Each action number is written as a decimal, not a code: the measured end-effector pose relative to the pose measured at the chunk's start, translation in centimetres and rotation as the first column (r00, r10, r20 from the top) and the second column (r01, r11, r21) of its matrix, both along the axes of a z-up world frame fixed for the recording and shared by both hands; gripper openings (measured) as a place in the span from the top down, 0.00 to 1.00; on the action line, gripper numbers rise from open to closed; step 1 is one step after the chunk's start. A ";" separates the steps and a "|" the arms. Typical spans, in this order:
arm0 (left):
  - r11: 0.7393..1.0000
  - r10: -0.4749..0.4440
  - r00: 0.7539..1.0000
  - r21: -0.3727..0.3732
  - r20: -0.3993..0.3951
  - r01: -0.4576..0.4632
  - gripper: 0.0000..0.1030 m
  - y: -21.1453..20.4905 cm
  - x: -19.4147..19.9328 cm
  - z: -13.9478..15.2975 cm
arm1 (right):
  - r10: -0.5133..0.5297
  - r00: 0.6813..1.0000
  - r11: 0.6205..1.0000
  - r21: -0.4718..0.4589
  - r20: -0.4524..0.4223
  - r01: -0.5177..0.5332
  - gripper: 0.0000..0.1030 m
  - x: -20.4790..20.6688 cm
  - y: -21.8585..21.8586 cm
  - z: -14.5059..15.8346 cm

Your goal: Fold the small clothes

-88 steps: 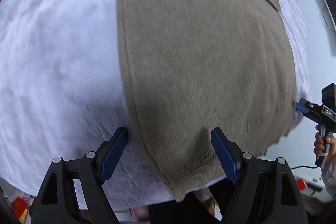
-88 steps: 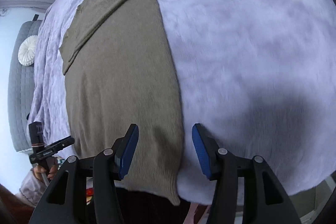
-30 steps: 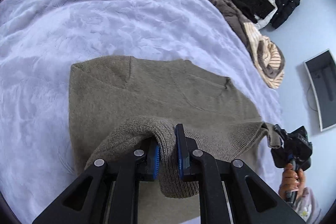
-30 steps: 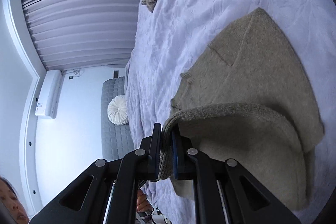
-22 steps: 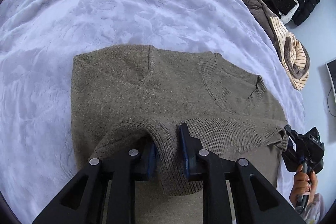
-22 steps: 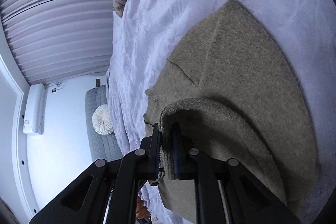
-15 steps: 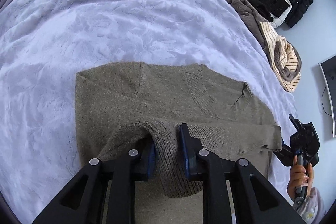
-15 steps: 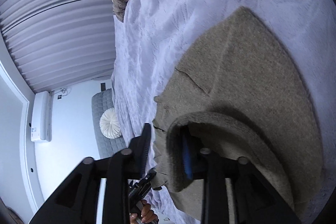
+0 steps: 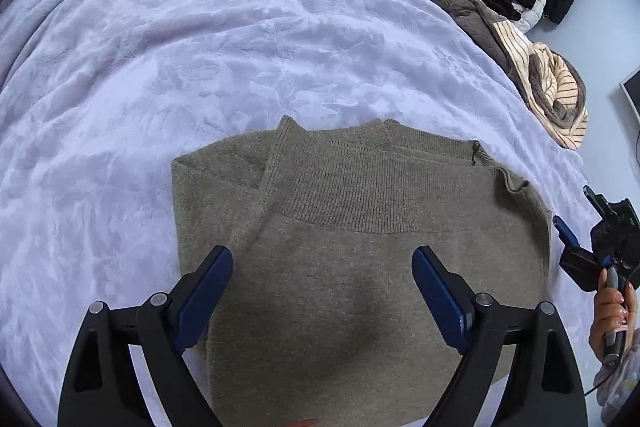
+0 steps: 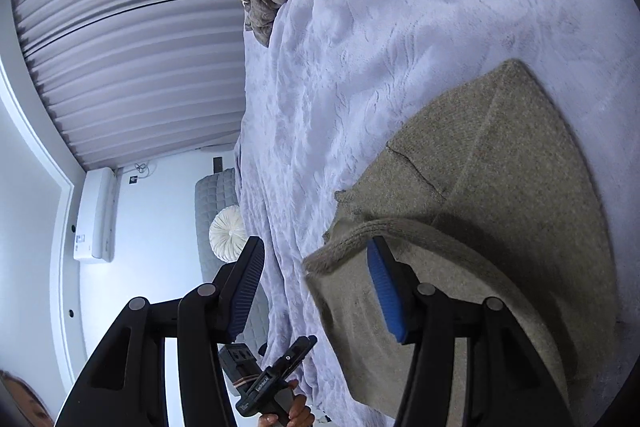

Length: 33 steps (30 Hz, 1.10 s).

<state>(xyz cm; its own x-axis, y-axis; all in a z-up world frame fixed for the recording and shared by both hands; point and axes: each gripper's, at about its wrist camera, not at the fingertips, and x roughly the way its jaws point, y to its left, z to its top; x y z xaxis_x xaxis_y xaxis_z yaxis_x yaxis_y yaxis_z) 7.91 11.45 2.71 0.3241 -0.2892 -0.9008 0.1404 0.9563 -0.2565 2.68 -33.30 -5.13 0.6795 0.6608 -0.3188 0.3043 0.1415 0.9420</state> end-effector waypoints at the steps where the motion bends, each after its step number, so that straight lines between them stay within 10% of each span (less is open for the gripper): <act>1: 1.000 0.000 1.000 0.000 -0.005 0.000 0.12 0.2 0.1 0.0 | 0.015 1.000 1.000 -0.017 0.000 -0.015 0.43 -0.2 0.1 0.2; 5: 0.999 0.014 0.998 -0.039 -0.068 -0.017 0.12 0.7 0.6 -1.5 | 0.139 0.990 0.973 -0.179 -0.035 -0.143 0.77 0.4 1.7 1.3; 13: 0.998 -0.025 1.000 0.062 0.002 0.024 0.12 -3.9 2.3 -3.6 | 0.309 0.936 0.756 -0.553 -0.170 -0.350 0.82 4.7 7.2 1.3; 23: 0.980 0.147 0.989 0.133 0.003 -0.146 0.12 1.6 4.1 -4.1 | -0.058 0.980 0.832 -0.552 -0.192 -0.059 0.82 3.6 -1.3 1.0; 33: 0.991 0.020 0.998 0.136 -0.064 -0.011 0.12 1.2 -4.0 -3.8 | 0.286 0.933 0.722 -0.590 -0.220 -0.361 0.81 -4.3 7.6 2.7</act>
